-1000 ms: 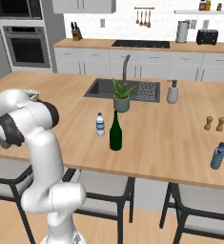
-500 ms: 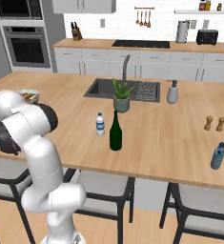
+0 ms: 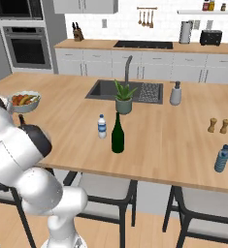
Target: Move the plastic bottles in the middle to the plastics group, and the glass bottles in the middle to the glass group.
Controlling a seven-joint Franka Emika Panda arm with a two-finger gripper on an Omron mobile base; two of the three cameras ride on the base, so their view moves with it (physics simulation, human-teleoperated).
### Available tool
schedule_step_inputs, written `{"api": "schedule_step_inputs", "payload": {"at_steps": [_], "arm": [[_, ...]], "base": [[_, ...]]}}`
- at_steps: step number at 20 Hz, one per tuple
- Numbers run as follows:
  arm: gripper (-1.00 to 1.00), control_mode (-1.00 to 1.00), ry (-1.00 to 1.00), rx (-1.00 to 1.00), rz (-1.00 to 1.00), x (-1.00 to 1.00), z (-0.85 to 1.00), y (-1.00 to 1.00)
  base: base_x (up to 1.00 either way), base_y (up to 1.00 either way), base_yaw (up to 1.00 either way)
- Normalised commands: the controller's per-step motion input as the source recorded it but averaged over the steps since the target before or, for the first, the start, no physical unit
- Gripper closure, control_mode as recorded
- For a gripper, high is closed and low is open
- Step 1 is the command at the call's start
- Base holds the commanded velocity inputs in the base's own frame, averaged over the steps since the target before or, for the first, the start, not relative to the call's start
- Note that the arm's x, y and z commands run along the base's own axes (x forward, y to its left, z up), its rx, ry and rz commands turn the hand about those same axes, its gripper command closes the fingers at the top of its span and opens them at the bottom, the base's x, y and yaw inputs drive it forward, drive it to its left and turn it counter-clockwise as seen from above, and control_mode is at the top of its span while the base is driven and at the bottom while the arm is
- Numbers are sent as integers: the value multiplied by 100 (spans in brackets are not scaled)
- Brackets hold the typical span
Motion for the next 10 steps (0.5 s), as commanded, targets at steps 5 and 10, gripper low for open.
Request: {"api": "schedule_step_inputs", "payload": {"at_steps": [5, 10], "arm": [[-100, -100, 12, 0, 6, -43, 8, -100], [-100, -100, 23, 0, 2, -29, 20, -95]], "base": [[0, 0, 0], [0, 0, 0]]}}
